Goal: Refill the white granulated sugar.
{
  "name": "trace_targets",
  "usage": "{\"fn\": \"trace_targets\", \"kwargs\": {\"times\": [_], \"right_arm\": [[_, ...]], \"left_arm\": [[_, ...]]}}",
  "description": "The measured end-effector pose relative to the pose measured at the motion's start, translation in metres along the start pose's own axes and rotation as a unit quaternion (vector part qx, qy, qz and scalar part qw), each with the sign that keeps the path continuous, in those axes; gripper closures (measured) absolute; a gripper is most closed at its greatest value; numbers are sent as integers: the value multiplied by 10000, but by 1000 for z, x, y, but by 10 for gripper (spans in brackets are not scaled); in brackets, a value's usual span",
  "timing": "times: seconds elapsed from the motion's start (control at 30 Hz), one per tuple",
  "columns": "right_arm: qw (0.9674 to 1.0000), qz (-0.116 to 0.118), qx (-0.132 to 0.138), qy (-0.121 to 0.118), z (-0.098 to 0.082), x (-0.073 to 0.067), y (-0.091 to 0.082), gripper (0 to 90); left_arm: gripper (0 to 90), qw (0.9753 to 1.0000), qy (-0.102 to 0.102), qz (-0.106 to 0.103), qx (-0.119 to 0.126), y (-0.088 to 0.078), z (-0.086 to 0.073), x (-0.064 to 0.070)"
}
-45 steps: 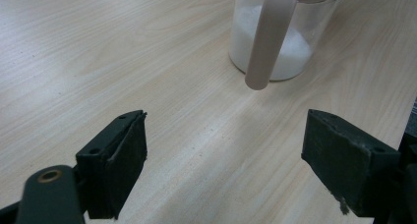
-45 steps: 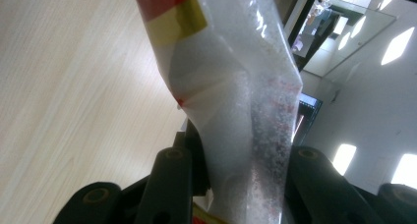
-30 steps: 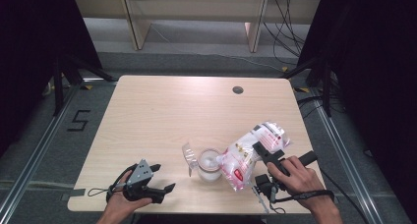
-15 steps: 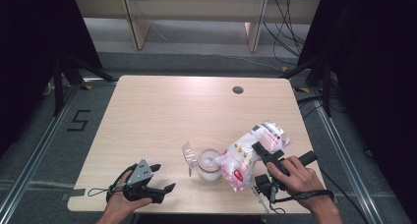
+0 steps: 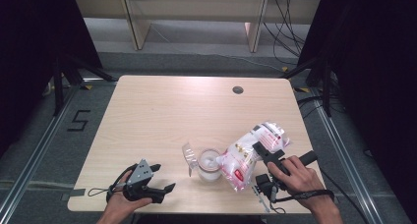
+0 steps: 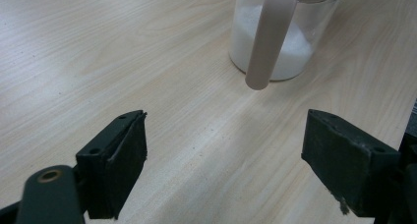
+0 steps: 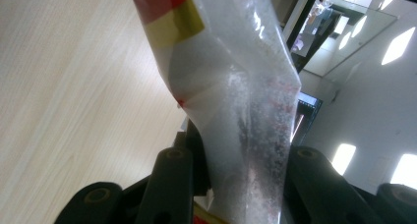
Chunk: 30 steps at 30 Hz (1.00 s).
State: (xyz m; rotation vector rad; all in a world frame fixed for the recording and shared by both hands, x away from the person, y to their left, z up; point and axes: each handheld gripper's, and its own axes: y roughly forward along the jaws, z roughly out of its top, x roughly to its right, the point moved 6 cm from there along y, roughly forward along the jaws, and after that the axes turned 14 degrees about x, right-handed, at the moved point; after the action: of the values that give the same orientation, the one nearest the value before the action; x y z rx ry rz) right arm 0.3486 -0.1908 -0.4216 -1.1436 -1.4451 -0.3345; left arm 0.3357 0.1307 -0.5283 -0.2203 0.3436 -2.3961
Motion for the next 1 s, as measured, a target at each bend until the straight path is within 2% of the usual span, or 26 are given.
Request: {"fn": "trace_targets", "kwargs": {"times": [0.03, 0.1, 0.17, 0.2, 0.23, 0.27, 0.3, 0.33, 0.37, 0.4, 0.43, 0.57, 0.67, 0.7, 0.8, 0.87, 1.0], "right_arm": [[10000, -49, 9, 58, 0, -1, 0, 730], [10000, -7, -5, 53, 0, 0, -1, 729], [10000, -3, -8, 46, 0, 0, -1, 730], [10000, -58, -3, 49, 0, 0, -1, 730], [10000, -58, -3, 49, 0, 0, -1, 730], [9999, -86, 2, 59, 0, 1, -1, 730], [9999, -90, -12, 83, 0, 1, -2, 730], [9999, -80, -13, 69, 0, 1, -2, 730], [9995, -95, -78, 282, -1, -3, -3, 730], [10000, -46, -23, 66, -1, 0, -2, 730], [10000, -47, 9, -6, 0, 1, -1, 731], [10000, -45, -14, 28, 0, 0, -1, 731], [10000, -53, -13, 30, 0, 1, -2, 731], [10000, -75, -13, 47, 0, 1, -2, 731], [10000, -73, -24, 16, 0, 2, -2, 731], [10000, -73, -16, 22, 0, 2, -2, 731], [10000, -65, -51, -15, 0, 2, -3, 731]], "left_arm": [[168, 10000, -63, -18, 70, 1, 0, 1], [168, 9999, -97, -26, 56, 1, 1, 1], [168, 10000, -69, -29, 62, 1, 1, 1], [169, 10000, 69, -8, -51, -1, 0, -2], [168, 10000, 69, -8, -51, -1, 0, -2], [168, 10000, -52, -10, 17, 0, 0, 0], [168, 10000, 55, -2, -71, -1, 0, -1], [168, 10000, 15, -6, -28, 0, 0, -1], [168, 10000, -38, -9, 8, 0, 0, 0], [168, 10000, -45, -11, 12, 0, 0, 0], [168, 10000, -38, 8, 14, 0, 0, 0], [168, 10000, 8, 4, -27, -1, 0, -1], [168, 9999, -69, -29, 80, 1, 1, 1], [168, 10000, 10, 8, -32, -1, 0, -1], [168, 9999, -79, -20, 73, 1, 0, 1], [168, 10000, -38, -3, 3, 0, 0, 0], [168, 9999, -85, -23, 73, 1, 0, 2]]}}
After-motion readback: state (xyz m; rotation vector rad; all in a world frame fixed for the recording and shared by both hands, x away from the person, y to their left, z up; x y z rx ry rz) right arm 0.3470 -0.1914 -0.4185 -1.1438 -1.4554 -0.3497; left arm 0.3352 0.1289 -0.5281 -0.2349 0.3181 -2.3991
